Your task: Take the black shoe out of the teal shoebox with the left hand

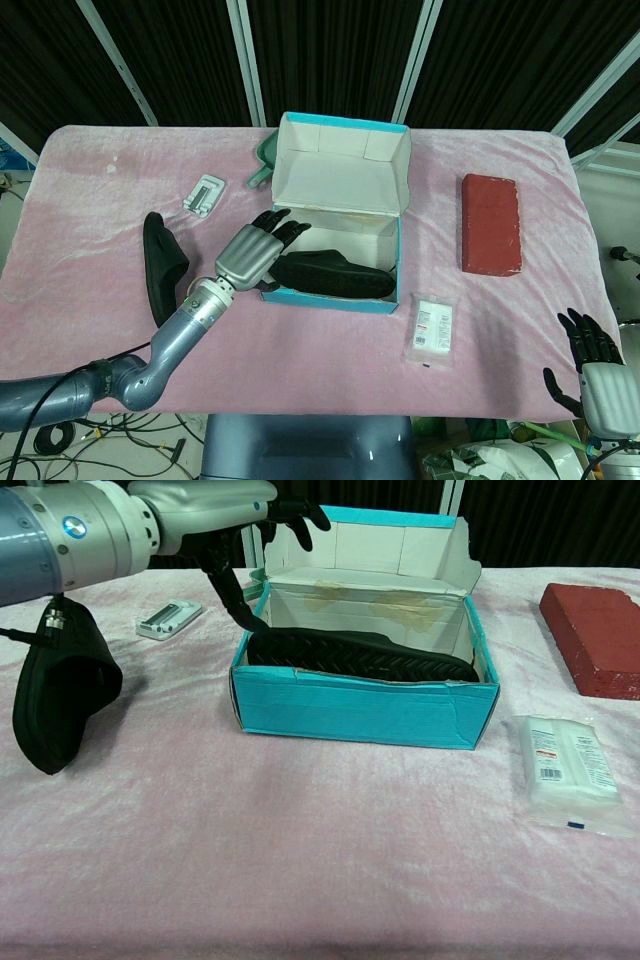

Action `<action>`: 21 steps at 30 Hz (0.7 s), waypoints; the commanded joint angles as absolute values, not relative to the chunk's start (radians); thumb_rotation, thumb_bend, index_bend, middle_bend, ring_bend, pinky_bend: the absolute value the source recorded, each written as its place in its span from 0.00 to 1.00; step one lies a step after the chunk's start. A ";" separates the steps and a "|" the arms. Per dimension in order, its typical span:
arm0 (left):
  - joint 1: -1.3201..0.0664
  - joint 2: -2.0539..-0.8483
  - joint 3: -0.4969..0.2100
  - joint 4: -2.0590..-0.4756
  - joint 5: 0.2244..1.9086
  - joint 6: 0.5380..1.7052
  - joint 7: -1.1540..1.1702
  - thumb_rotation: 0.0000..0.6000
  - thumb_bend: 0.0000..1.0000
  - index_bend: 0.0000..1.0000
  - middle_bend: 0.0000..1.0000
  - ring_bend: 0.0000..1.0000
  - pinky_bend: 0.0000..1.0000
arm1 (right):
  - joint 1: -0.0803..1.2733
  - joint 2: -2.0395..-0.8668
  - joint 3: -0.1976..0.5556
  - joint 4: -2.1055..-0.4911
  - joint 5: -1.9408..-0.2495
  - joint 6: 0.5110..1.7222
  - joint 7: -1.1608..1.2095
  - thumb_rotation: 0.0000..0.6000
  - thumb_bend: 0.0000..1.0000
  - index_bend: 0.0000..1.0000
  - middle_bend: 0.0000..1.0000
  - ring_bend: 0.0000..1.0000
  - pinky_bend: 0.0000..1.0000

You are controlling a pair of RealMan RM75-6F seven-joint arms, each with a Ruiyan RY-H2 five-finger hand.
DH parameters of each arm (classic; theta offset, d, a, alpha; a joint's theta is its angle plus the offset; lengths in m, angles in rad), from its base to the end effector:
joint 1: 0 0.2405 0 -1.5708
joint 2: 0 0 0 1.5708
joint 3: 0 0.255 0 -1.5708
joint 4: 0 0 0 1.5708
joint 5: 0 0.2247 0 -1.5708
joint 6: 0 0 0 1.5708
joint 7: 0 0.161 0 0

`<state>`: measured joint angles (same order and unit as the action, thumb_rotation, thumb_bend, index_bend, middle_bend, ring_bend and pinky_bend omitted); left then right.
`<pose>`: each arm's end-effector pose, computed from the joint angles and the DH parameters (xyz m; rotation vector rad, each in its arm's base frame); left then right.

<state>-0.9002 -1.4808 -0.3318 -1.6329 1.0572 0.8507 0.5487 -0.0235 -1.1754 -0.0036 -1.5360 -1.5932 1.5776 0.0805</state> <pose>-0.0343 0.3786 -0.0133 -2.0244 -0.7117 -1.0360 -0.3292 -0.1525 0.1335 1.3590 -0.9528 0.9444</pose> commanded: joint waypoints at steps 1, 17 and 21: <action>-0.956 -1.534 -0.335 -1.581 0.982 0.831 0.578 1.00 0.10 0.11 0.18 0.04 0.13 | -0.021 -1.173 -0.007 -1.541 -1.597 1.571 0.074 1.00 0.31 0.01 0.04 0.00 0.14; -1.173 -1.768 -0.332 -1.275 0.756 0.736 0.596 1.00 0.10 0.09 0.18 0.04 0.15 | 0.043 -1.167 -0.009 -1.603 -1.669 1.517 0.019 1.00 0.31 0.01 0.04 0.00 0.14; -1.202 -1.809 -0.324 -1.218 0.741 0.717 0.578 1.00 0.09 0.09 0.18 0.04 0.16 | 0.075 -1.155 -0.004 -1.631 -1.694 1.490 0.003 1.00 0.31 0.01 0.03 0.00 0.14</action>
